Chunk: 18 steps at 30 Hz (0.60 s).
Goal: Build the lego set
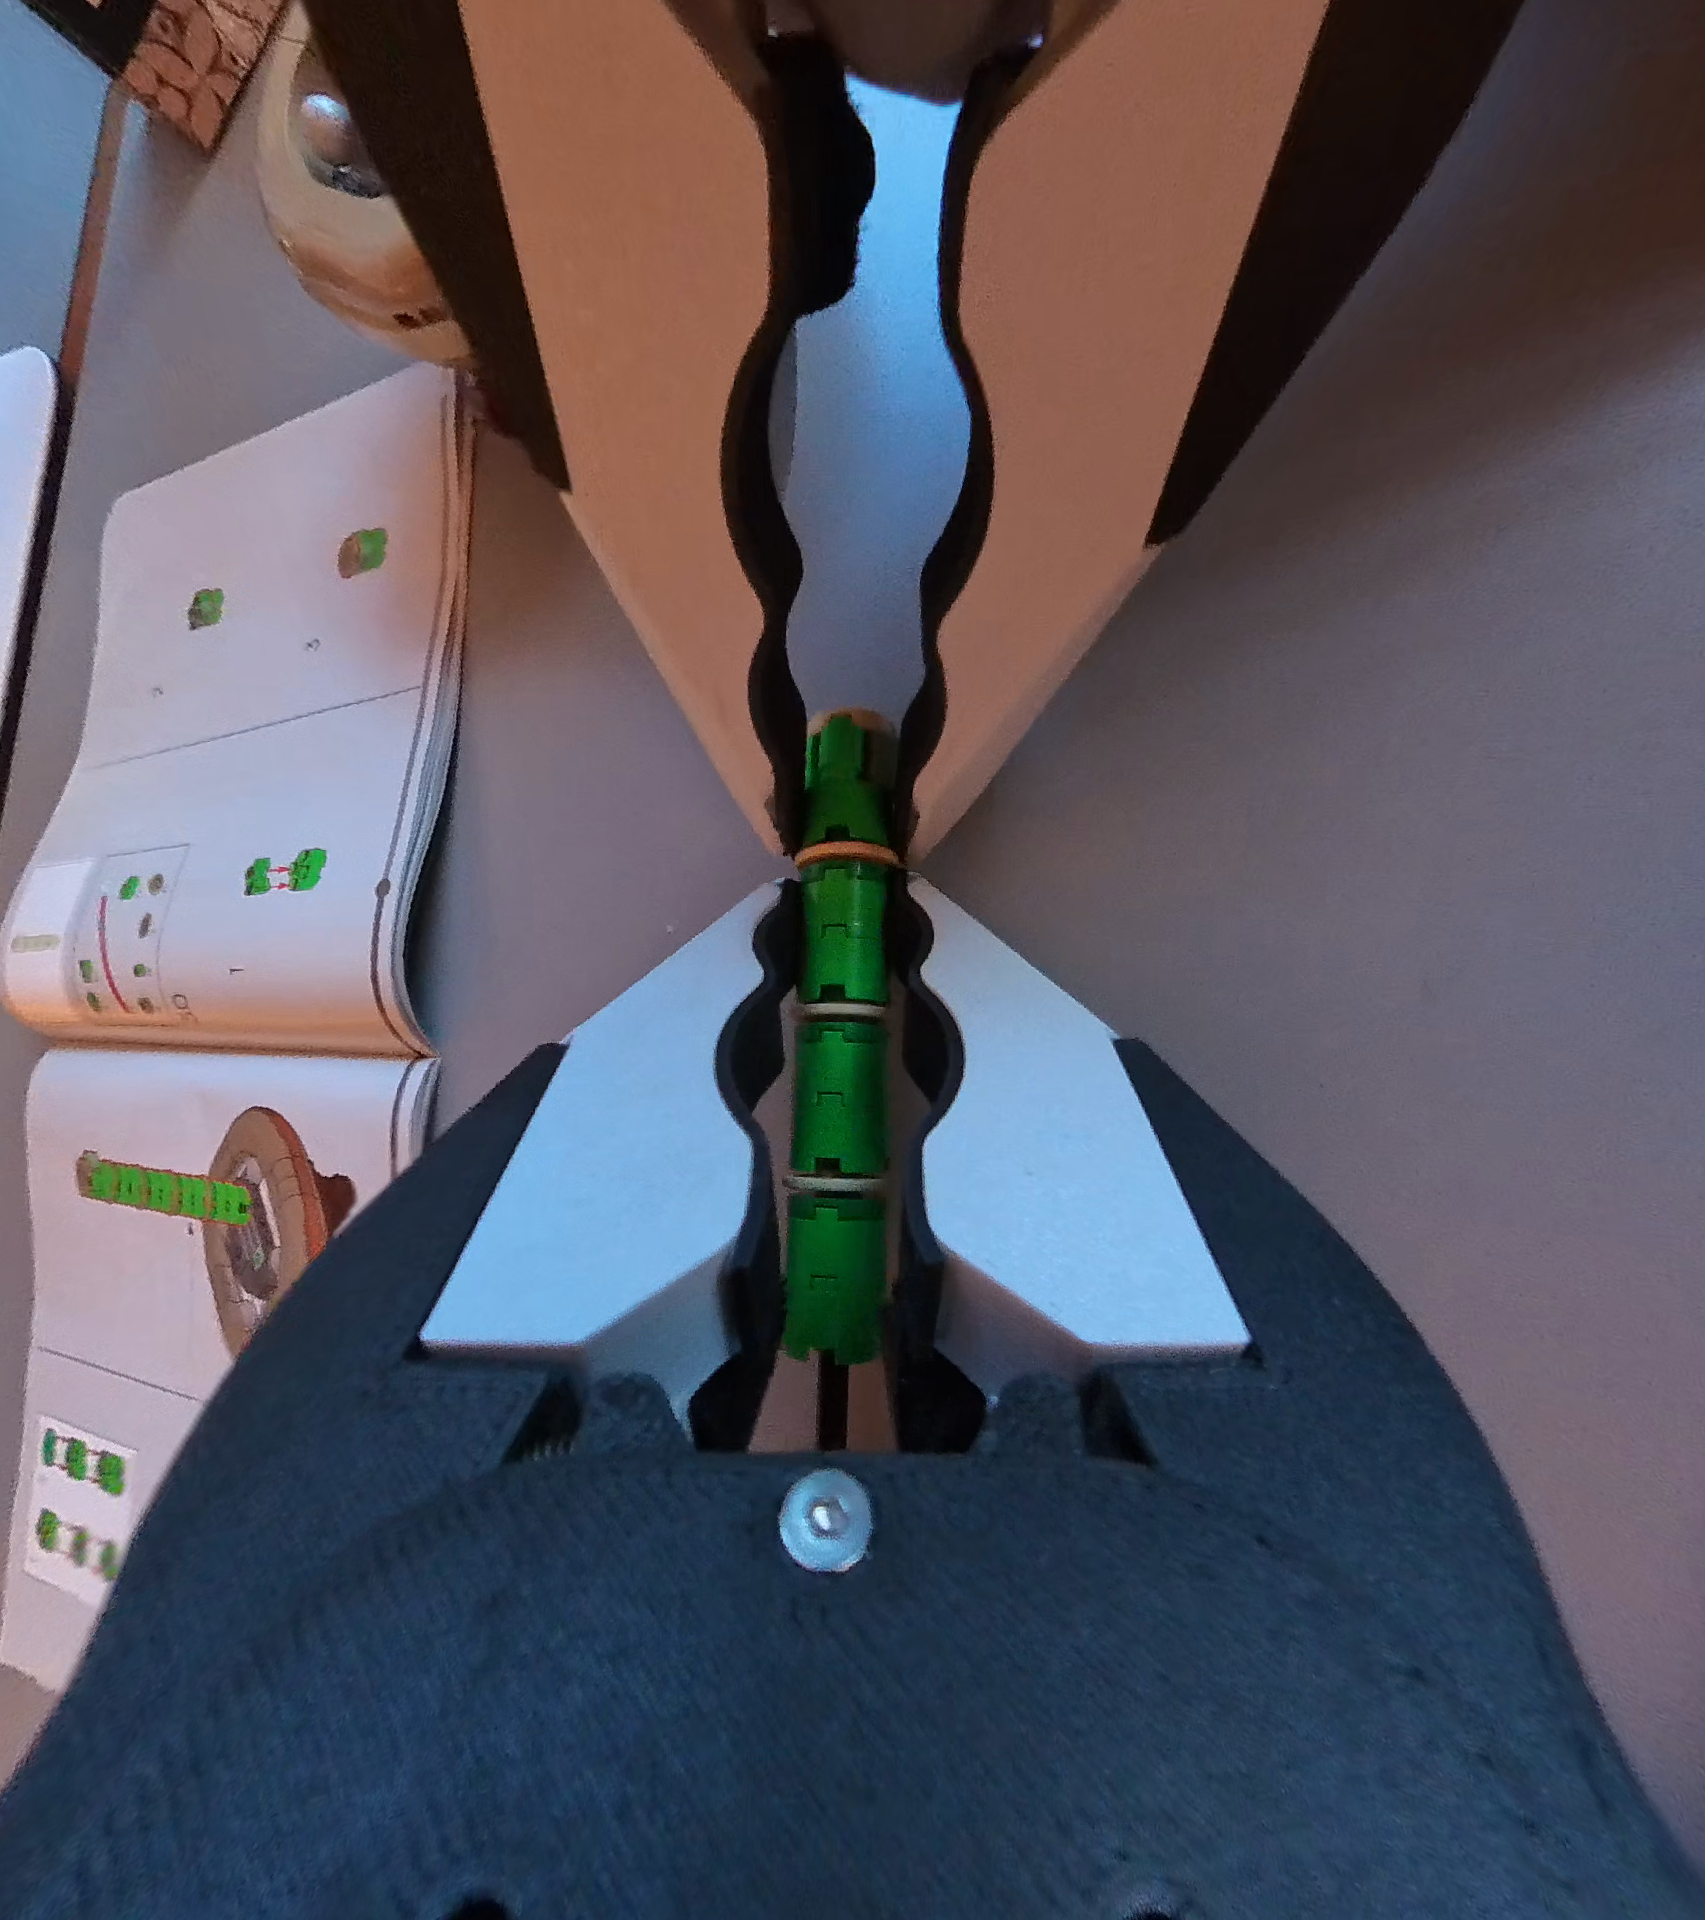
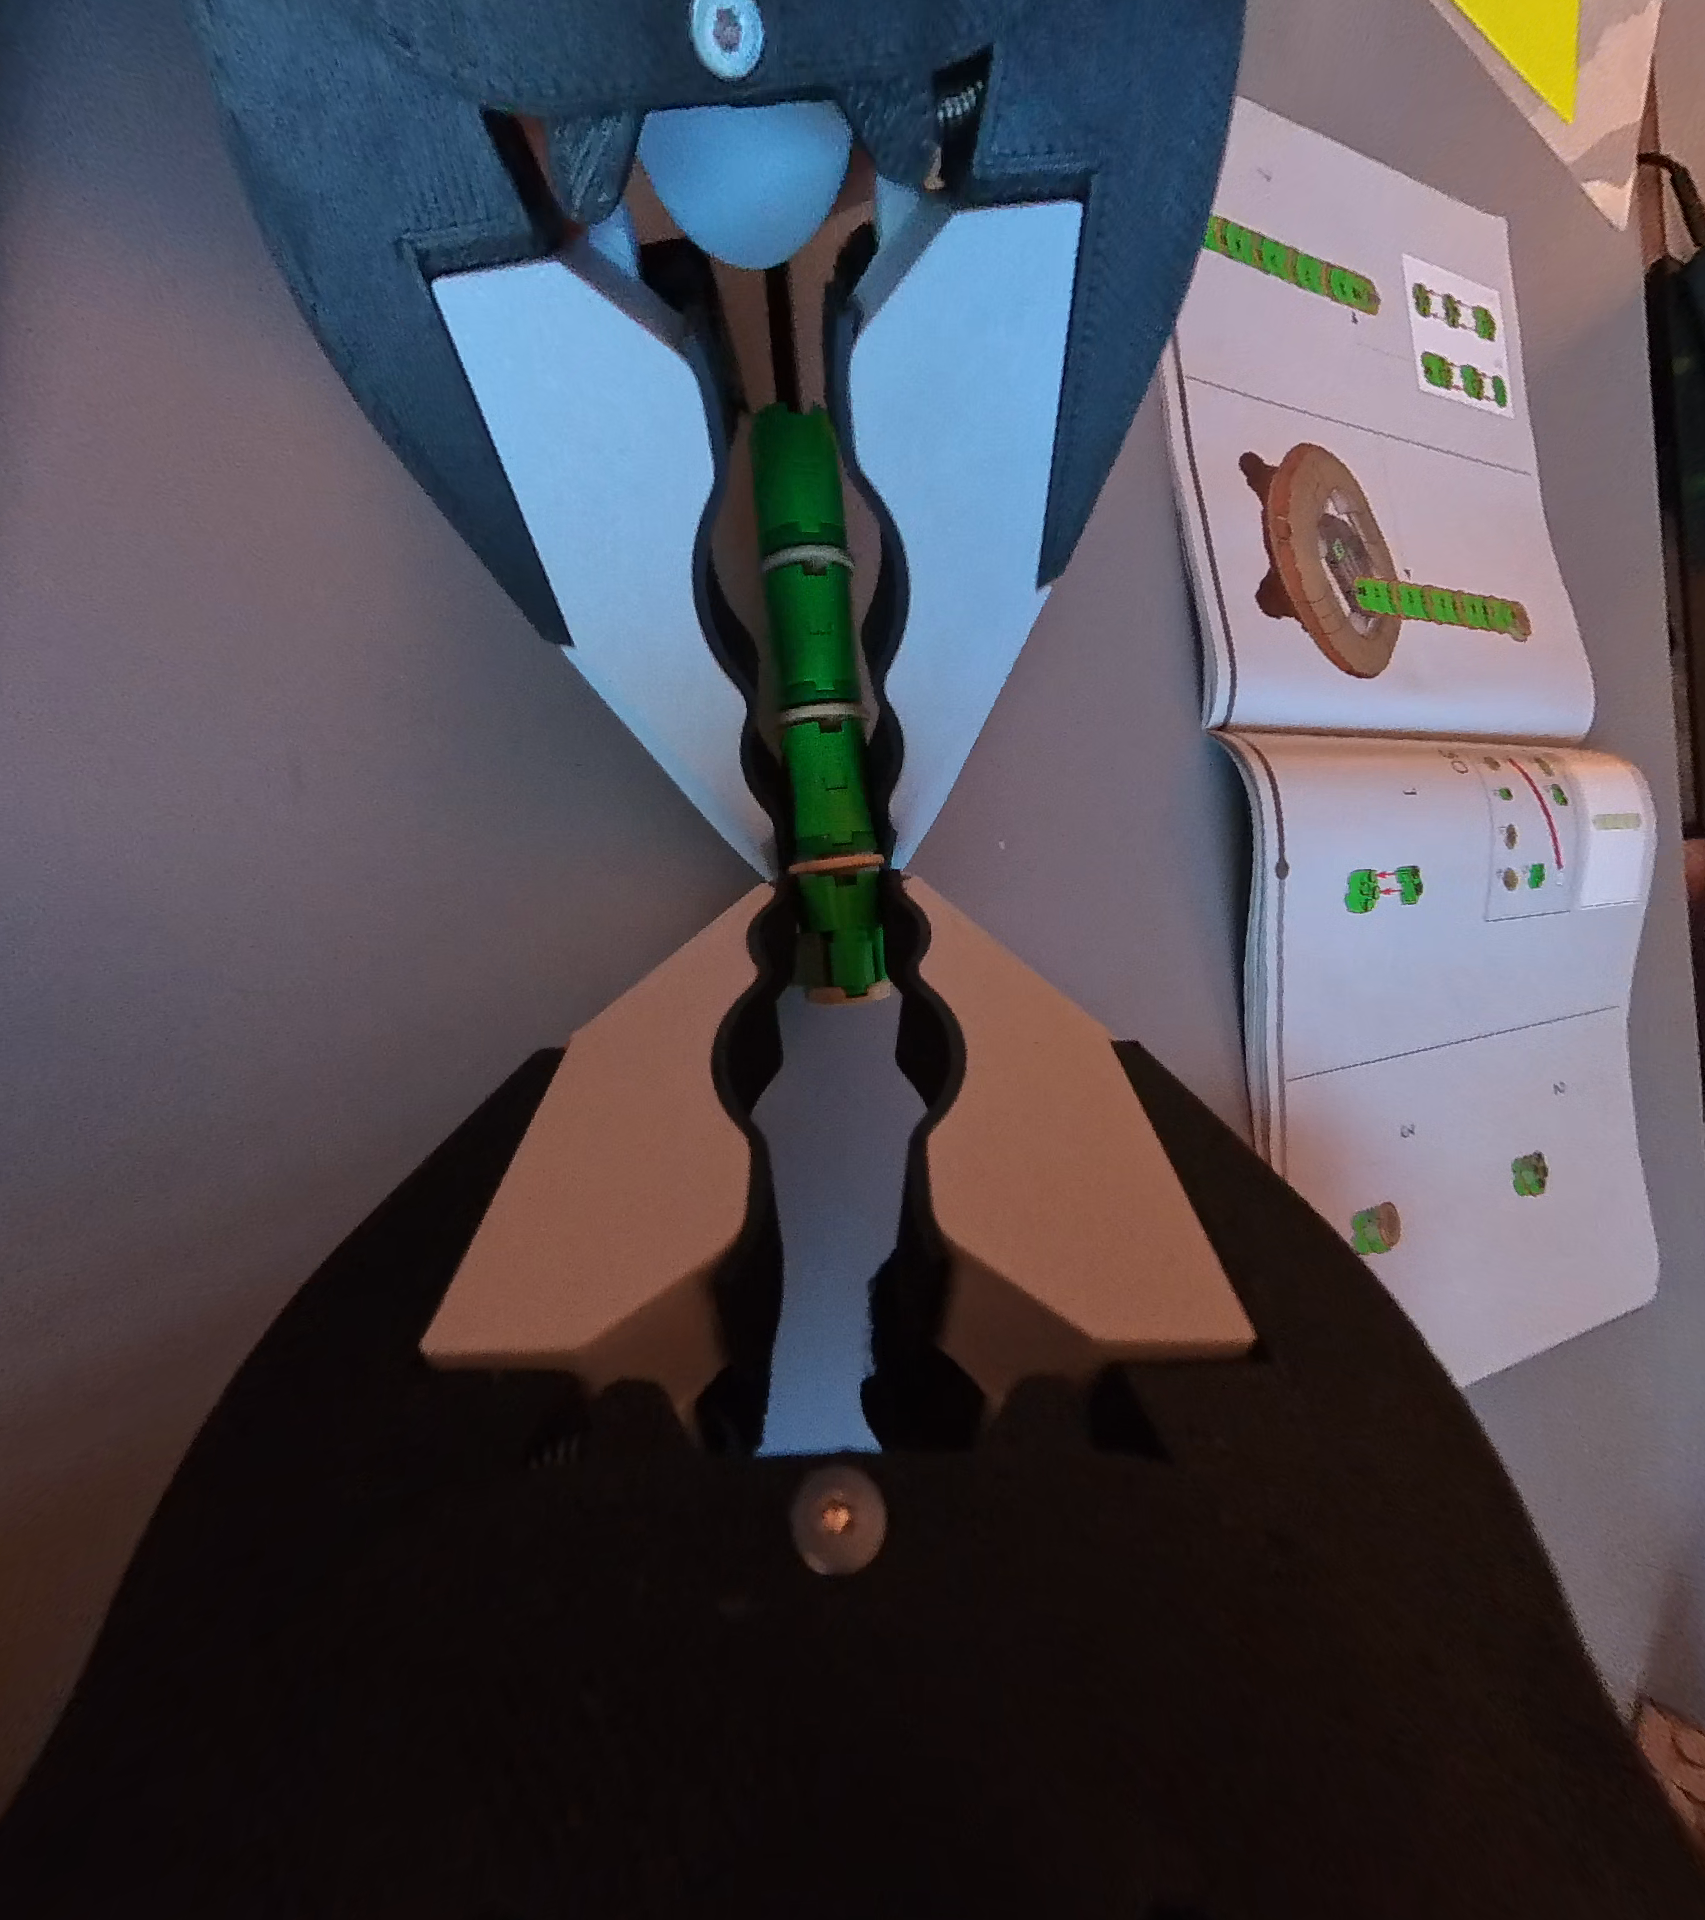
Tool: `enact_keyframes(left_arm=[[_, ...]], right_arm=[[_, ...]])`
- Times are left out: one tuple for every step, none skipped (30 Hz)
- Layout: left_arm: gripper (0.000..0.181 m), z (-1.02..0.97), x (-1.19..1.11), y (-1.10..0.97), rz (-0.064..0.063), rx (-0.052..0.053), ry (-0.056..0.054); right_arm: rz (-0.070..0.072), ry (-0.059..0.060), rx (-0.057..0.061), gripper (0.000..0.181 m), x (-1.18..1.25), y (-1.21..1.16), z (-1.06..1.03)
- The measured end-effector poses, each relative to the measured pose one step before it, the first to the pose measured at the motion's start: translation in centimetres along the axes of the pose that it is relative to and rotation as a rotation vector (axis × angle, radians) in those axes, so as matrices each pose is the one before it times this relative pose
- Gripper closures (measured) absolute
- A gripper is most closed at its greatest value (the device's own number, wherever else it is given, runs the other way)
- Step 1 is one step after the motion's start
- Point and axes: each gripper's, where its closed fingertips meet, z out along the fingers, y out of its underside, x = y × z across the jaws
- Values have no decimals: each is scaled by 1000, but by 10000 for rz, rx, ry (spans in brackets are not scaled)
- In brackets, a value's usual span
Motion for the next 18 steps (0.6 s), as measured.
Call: enact_keyframes(left_arm=[[166,-37,128,28,-238,-3,232],[166,-46,225,-15,-267,-10,332],[165,-6,212,-23,-231,-22,308],[165,12,187,-39,-146,-1,234],[165,-16,241,-47,-6,32,202],[165,-21,241,-38,18,23,152],[165,-13,154,-22,-4,4,105],[165,-3,132,-22,-18,0,100],[165,-11,113,-22,-3,7,83],[165,-20,76,-24,-4,14,68],[165,-18,52,-14,-42,21,65],[165,-6,58,-7,-67,29,81],[165,-12,72,12,-79,16,101],[165,14,83,24,-53,-11,85],[165,22,37,29,12,-20,27],[165,-21,24,6,26,-14,3],[165,-25,37,20,17,-29,10],[165,-13,18,14,5,-2,4]], right_arm=[[222,-169,140,167,-106,-9,26],[292,-276,158,166,-141,2,0],[191,-304,93,166,-187,37,-32],[46,-198,1,166,-130,65,-43],[-65,-148,-53,166,-173,51,-64],[-64,-148,-49,166,-230,29,-68],[6,-118,-35,165,-173,24,-47],[39,-101,-14,166,-133,42,-31],[47,-95,2,165,-98,28,-43],[79,-95,13,165,-91,15,-29],[99,-90,29,165,-69,13,-28],[82,-66,23,165,-29,19,-20],[65,-60,28,165,-56,14,-6],[52,-60,3,165,-74,32,9],[24,-25,-33,165,-45,60,20],[13,-10,-15,165,-27,34,5],[18,-31,23,165,-53,7,-2],[16,-12,12,165,-21,19,7]])
